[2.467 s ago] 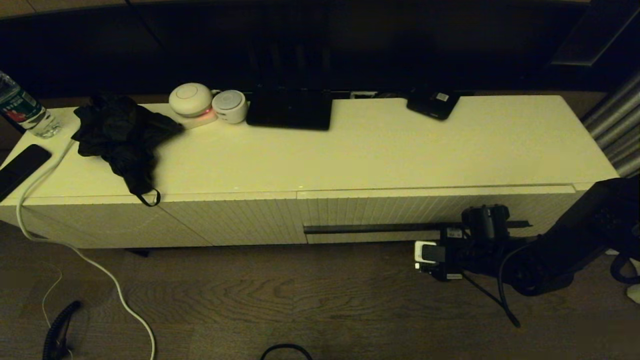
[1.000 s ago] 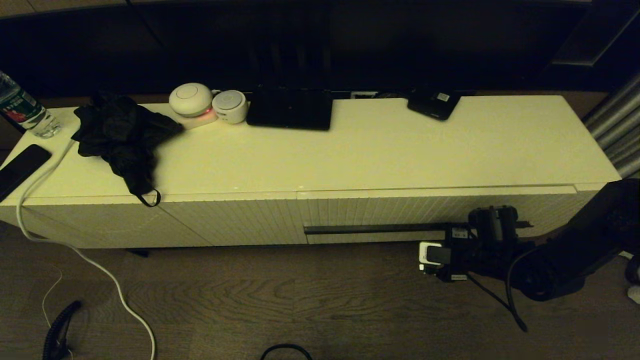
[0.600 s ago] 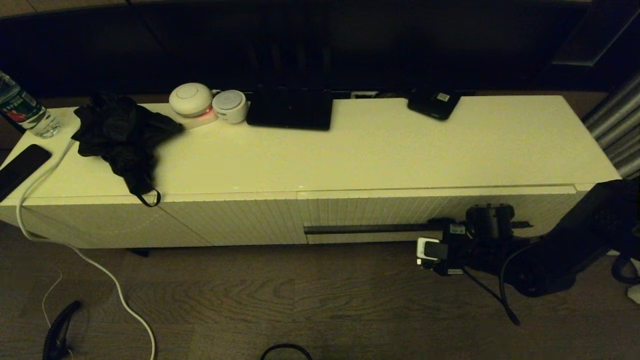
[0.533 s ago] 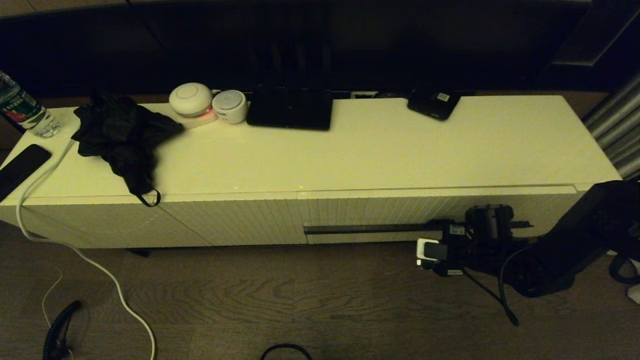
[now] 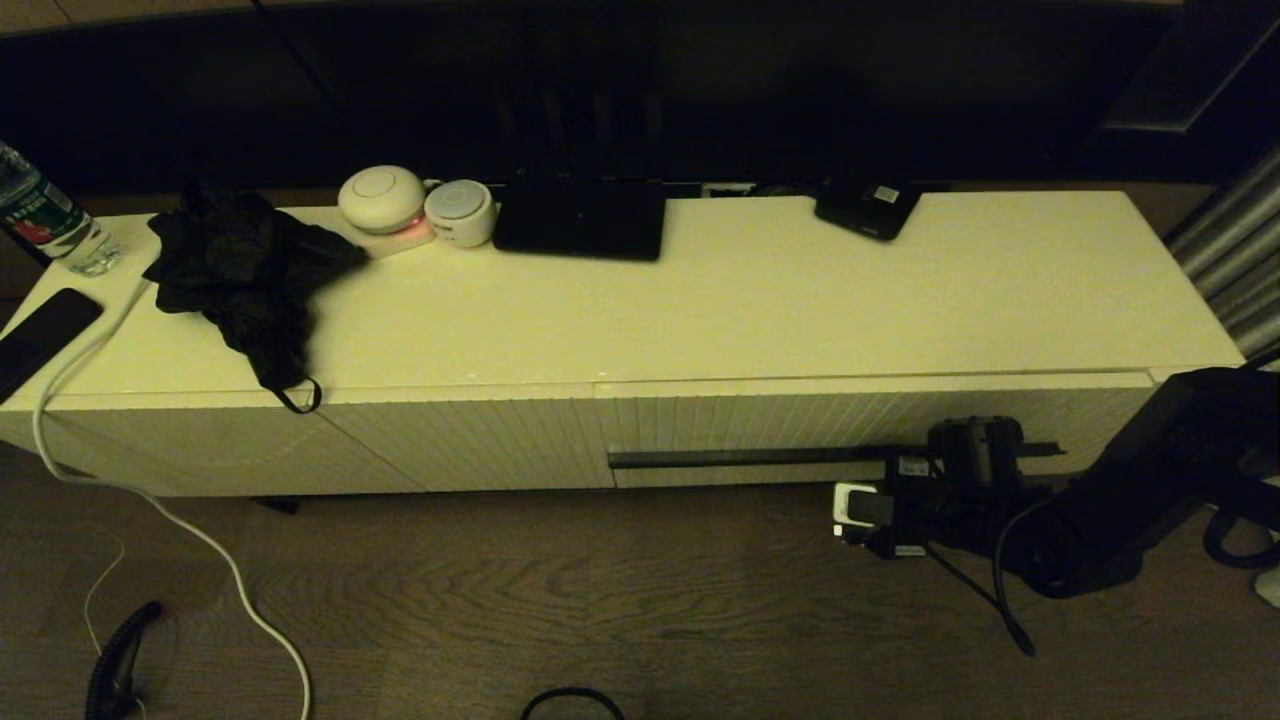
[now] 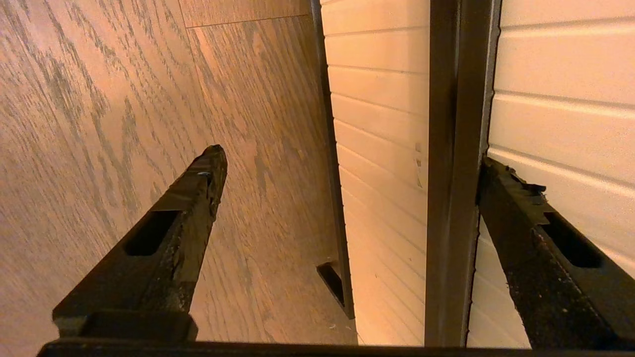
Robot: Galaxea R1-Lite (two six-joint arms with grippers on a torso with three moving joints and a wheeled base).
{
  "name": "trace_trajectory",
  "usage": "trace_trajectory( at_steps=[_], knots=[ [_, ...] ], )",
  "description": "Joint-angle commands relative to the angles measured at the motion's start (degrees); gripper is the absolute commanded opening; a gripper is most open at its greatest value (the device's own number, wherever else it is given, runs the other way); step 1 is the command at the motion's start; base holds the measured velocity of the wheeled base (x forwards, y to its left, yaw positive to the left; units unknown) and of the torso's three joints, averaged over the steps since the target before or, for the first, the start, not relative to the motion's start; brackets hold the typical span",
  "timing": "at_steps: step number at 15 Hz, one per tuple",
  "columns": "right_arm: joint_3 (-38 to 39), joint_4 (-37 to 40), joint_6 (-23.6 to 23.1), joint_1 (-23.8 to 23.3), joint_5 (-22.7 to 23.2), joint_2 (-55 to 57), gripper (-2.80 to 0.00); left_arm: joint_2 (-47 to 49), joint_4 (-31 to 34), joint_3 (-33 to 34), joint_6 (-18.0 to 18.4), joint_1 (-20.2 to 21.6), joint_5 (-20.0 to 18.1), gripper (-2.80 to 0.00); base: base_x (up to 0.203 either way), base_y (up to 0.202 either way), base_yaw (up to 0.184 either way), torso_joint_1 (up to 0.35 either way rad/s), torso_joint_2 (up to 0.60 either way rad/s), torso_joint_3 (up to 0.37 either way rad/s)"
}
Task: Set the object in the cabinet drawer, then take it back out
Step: Open the drawer
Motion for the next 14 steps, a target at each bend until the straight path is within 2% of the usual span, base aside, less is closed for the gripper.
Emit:
trace_trajectory(
  at_steps=[1, 14],
  knots=[
    [2.2, 0.0, -0.4, 0.0, 0.1, -0.1, 0.00, -0.1, 0.0, 0.0, 0.0, 0.0, 0.0, -2.80, 0.000, 0.000, 0.000, 0.000, 0.00, 0.000],
    [23.4, 0.0, -0.6, 3.8, 1.3, -9.6, 0.00, -0.1, 0.0, 0.1, 0.0, 0.0, 0.0, -2.80, 0.000, 0.000, 0.000, 0.000, 0.00, 0.000]
  ],
)
